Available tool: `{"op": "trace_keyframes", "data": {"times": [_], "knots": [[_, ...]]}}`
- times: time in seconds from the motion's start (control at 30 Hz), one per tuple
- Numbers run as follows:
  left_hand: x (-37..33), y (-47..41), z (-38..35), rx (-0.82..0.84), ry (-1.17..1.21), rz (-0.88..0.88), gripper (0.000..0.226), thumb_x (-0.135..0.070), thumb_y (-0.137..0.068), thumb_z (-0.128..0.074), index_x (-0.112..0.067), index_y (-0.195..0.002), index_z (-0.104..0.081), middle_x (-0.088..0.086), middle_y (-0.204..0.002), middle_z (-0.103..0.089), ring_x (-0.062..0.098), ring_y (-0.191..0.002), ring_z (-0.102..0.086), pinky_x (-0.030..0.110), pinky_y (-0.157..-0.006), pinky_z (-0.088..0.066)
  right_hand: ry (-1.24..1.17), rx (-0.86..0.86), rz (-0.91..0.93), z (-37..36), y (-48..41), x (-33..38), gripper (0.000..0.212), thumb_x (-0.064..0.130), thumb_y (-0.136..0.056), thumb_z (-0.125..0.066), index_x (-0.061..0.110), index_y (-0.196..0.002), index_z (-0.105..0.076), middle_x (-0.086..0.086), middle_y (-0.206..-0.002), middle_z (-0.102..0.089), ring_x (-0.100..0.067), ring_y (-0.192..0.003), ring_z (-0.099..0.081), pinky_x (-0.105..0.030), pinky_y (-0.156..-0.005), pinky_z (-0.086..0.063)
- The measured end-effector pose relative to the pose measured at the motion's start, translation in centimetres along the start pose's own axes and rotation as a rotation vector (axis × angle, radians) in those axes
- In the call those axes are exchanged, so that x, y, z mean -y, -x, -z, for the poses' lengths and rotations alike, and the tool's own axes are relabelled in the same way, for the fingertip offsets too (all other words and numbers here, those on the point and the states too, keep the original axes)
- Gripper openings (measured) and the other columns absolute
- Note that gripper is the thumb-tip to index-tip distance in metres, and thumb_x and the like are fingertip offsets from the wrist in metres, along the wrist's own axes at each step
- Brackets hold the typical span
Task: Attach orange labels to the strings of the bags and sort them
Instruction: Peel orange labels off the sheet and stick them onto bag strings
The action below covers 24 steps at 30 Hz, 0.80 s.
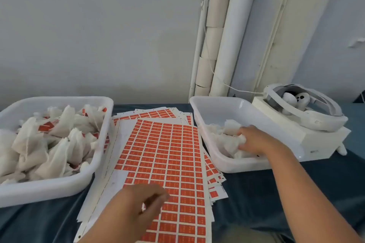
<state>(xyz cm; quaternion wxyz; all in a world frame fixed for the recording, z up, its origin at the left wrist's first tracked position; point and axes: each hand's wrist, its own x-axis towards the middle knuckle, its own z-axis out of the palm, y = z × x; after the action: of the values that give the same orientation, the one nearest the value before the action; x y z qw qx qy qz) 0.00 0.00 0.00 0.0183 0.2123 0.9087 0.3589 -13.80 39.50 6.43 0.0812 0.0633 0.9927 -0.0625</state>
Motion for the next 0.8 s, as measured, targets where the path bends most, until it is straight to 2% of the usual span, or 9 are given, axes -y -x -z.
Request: {"op": "trace_keyframes", "data": {"times": [0.1,0.23,0.3,0.37,0.43,0.5,0.57,0.67,0.8], "knots": [[0.9,-0.4,-0.6,-0.076,0.229,0.095,0.017,-0.046,-0.098,-0.058,-0.057,-0.095,-0.071,-0.015,-0.082,-0.075,0.008,-0.084,-0.072,0.018,-0.073,-0.059,0.063,0.069,0.09,0.0,0.3,-1.1,0.02,0.032,-0.095,-0.07,0.044,-0.111,-0.067,0.01,-0.136,-0.06,-0.012,-0.111,-0.06,-0.028,-0.09,-0.046],[2.3,-0.7,-1.9,-0.098,0.394,0.189,0.023,-0.044,-0.097,-0.056,-0.049,-0.085,-0.074,0.001,-0.079,-0.075,0.012,-0.07,-0.069,0.02,-0.066,-0.057,0.151,0.046,0.115,-0.1,0.6,-1.7,0.015,0.029,-0.092,-0.075,0.043,-0.088,-0.073,0.015,-0.117,-0.068,-0.008,-0.101,-0.062,-0.023,-0.087,-0.044],[2.9,-0.7,-2.2,-0.166,0.438,0.235,0.024,-0.041,-0.098,-0.057,-0.05,-0.085,-0.074,0.004,-0.077,-0.074,0.011,-0.065,-0.068,0.018,-0.063,-0.056,0.178,0.004,0.116,0.2,0.4,-2.1,0.008,0.029,-0.095,-0.073,0.033,-0.091,-0.079,0.011,-0.111,-0.073,-0.01,-0.096,-0.066,-0.024,-0.084,-0.047],[3.5,-0.8,-2.2,-0.233,0.487,0.268,0.02,-0.048,-0.092,-0.054,-0.053,-0.087,-0.072,0.005,-0.075,-0.073,0.012,-0.064,-0.068,0.016,-0.061,-0.056,0.083,-0.036,0.107,0.7,0.6,-2.9,0.014,0.027,-0.1,-0.066,0.019,-0.097,-0.077,0.002,-0.106,-0.075,-0.018,-0.097,-0.07,-0.029,-0.084,-0.052],[3.5,-0.8,-2.2,-0.253,0.509,0.265,0.021,-0.056,-0.087,-0.051,-0.052,-0.088,-0.072,0.005,-0.074,-0.073,0.013,-0.064,-0.068,0.015,-0.061,-0.055,-0.078,-0.112,0.107,1.2,1.3,-3.4,0.012,0.029,-0.104,-0.059,0.026,-0.097,-0.068,0.004,-0.103,-0.072,-0.018,-0.094,-0.069,-0.032,-0.08,-0.053],[3.6,-0.7,-2.4,-0.245,0.506,0.259,0.024,-0.058,-0.087,-0.05,-0.049,-0.086,-0.072,0.004,-0.074,-0.073,0.012,-0.064,-0.069,0.014,-0.062,-0.055,-0.181,-0.206,0.132,2.0,2.2,-3.1,0.013,0.031,-0.107,-0.056,0.035,-0.095,-0.06,0.009,-0.099,-0.069,-0.011,-0.09,-0.065,-0.027,-0.071,-0.046],[3.6,-0.7,-2.5,-0.241,0.498,0.26,0.026,-0.06,-0.087,-0.049,-0.047,-0.084,-0.071,0.002,-0.075,-0.073,0.012,-0.066,-0.07,0.016,-0.063,-0.054,-0.301,-0.313,0.169,2.7,3.1,-1.9,0.012,0.031,-0.107,-0.055,0.035,-0.097,-0.059,0.01,-0.095,-0.068,-0.006,-0.084,-0.063,-0.025,-0.066,-0.041],[3.1,-1.1,-2.2,-0.238,0.482,0.264,0.025,-0.063,-0.086,-0.049,-0.05,-0.085,-0.071,-0.003,-0.079,-0.075,0.01,-0.073,-0.072,0.018,-0.068,-0.052,-0.502,-0.455,0.275,3.5,4.7,1.2,0.005,0.032,-0.106,-0.057,0.031,-0.102,-0.061,0.013,-0.093,-0.068,0.0,-0.074,-0.062,-0.024,-0.067,-0.043],[0.9,-2.1,-1.2,-0.208,0.447,0.193,0.025,-0.069,-0.086,-0.052,-0.055,-0.097,-0.07,-0.022,-0.093,-0.076,-0.001,-0.092,-0.073,0.017,-0.075,-0.056,-0.619,-0.479,0.387,3.3,6.8,7.1,0.004,0.037,-0.104,-0.059,0.039,-0.102,-0.061,0.021,-0.097,-0.066,0.004,-0.085,-0.062,-0.019,-0.069,-0.044]]}}
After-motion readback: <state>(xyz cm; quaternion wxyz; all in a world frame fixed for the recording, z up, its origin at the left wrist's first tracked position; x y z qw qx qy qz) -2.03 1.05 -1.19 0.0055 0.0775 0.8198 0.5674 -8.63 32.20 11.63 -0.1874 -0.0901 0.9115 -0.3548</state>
